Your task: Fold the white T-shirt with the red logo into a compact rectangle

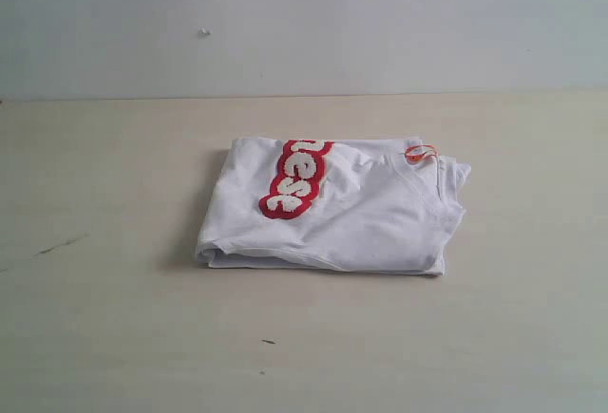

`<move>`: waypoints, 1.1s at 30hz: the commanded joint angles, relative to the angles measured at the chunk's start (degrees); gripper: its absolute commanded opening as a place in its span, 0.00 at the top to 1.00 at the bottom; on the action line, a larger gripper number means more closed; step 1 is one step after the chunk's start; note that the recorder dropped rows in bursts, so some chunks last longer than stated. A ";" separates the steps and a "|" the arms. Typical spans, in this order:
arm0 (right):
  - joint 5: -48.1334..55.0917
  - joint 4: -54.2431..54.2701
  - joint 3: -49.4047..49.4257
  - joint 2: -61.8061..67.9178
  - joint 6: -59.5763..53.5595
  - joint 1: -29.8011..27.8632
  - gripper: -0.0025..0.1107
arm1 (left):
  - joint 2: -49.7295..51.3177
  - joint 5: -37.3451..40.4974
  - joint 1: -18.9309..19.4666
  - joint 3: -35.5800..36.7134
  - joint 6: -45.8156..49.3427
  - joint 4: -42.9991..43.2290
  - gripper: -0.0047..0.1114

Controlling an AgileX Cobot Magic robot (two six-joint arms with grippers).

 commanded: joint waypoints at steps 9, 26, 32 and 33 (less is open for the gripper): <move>0.07 -5.83 0.35 -0.11 0.03 0.06 0.98 | -0.30 -0.11 0.22 -0.03 0.14 -0.36 0.96; -17.37 -39.78 13.27 -0.11 31.60 0.06 0.98 | -0.30 -0.11 0.22 -0.03 0.14 -0.36 0.96; -18.73 -39.17 24.81 -0.11 32.10 -3.66 0.98 | -0.30 -0.11 0.22 -0.03 0.14 -0.36 0.96; -19.34 -39.17 26.15 -0.11 32.67 -3.66 0.98 | -0.30 -0.11 0.22 -0.03 0.14 -0.36 0.96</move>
